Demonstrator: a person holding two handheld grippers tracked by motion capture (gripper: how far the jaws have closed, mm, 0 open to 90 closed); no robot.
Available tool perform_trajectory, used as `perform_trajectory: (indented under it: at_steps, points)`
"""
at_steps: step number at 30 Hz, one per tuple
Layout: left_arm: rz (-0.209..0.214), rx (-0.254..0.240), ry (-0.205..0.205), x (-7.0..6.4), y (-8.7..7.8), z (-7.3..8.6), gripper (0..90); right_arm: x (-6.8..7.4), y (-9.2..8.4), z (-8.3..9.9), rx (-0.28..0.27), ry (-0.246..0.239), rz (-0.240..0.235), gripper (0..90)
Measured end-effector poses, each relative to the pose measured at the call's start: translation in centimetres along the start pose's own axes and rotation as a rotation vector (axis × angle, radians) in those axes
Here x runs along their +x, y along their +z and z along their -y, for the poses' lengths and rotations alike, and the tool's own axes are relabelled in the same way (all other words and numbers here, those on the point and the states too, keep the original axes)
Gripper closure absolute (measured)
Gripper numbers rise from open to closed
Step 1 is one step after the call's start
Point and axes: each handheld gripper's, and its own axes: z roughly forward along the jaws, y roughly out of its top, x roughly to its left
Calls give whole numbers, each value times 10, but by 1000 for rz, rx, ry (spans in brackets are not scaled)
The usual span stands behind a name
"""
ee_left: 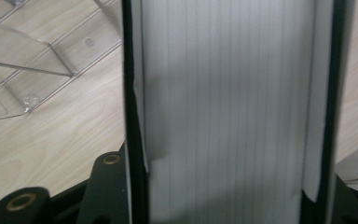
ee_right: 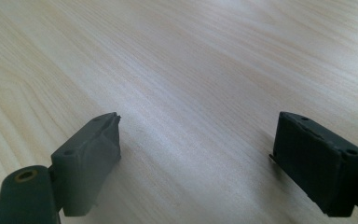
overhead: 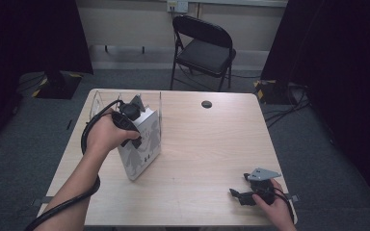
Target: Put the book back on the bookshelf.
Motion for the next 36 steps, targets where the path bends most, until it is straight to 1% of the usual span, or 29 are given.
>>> perform_trajectory:
  at_steps: [1,3,4,6,9,10,11,12,13,14,15,16,17,18,19,20,21,22,23,25,26,27,28,30,31,32,34,35,36]
  points:
    - [-8,-4,-1,1,0,0,524,0,0,0,0,0,0,141]
    - [-2,-11,-41,1,-1,0,524,0,0,0,0,0,0,141]
    - [4,-5,-25,4,-2,0,524,0,0,0,-2,1,-1,142]
    - [5,-8,-41,8,-3,-1,524,0,0,0,-1,3,-3,142]
    - [-16,-9,-60,8,-3,-2,524,0,0,0,-3,2,-3,142]
    - [-25,-12,-84,9,-3,-4,524,0,0,0,-2,2,-3,142]
    - [-24,-13,-90,9,-3,-5,524,0,0,0,-2,2,-3,142]
    - [-34,-13,-91,10,-3,-5,524,0,0,0,-2,1,-1,142]
    - [-35,-16,-102,10,-3,-6,524,0,0,0,-2,1,-1,142]
    - [-30,-18,-129,10,-2,-7,524,0,0,0,-2,2,-3,142]
    - [-33,-25,-189,6,-2,-7,523,0,0,0,-2,1,-3,142]
    - [-29,-17,-189,7,-2,-8,524,0,0,0,-2,1,-1,142]
    - [-34,-17,-205,6,-2,-9,523,0,0,0,-2,1,-3,142]
    - [-31,-17,-206,6,-1,-10,523,0,0,0,-3,2,-3,142]
    - [-39,-16,-217,6,0,-12,523,0,0,0,-3,2,-3,142]
    - [-39,-15,-215,6,0,-13,524,0,0,0,-3,1,-3,142]
    - [-46,-18,-231,5,0,-14,524,0,0,0,-3,2,-3,142]
    - [-41,-16,-234,5,1,-15,524,0,0,0,-2,1,-3,142]
    - [-49,-22,-246,5,1,-16,524,0,0,0,-2,1,-3,142]
    - [-37,-26,-258,7,2,-18,524,0,0,0,-2,1,-3,142]
    - [-45,-23,-269,7,2,-20,525,0,0,0,-2,1,-3,142]
    - [-46,-18,-259,7,2,-21,525,0,0,0,-2,2,-1,142]
    - [-43,-17,-268,7,2,-22,524,0,0,0,-2,1,-1,142]
    - [-61,-21,-283,8,2,-24,525,0,0,0,-2,1,-1,142]
    - [-58,-21,-277,9,2,-25,525,0,0,0,-2,1,-1,142]
    - [-72,-25,-289,8,3,-25,525,0,0,0,-2,1,-1,142]
    - [-77,-32,-303,10,3,-27,525,0,0,0,-2,1,-1,142]
    - [-75,-36,-300,11,3,-28,525,0,0,0,-2,1,-1,142]
    - [-86,-37,-309,11,3,-29,525,0,0,0,-2,1,-1,142]
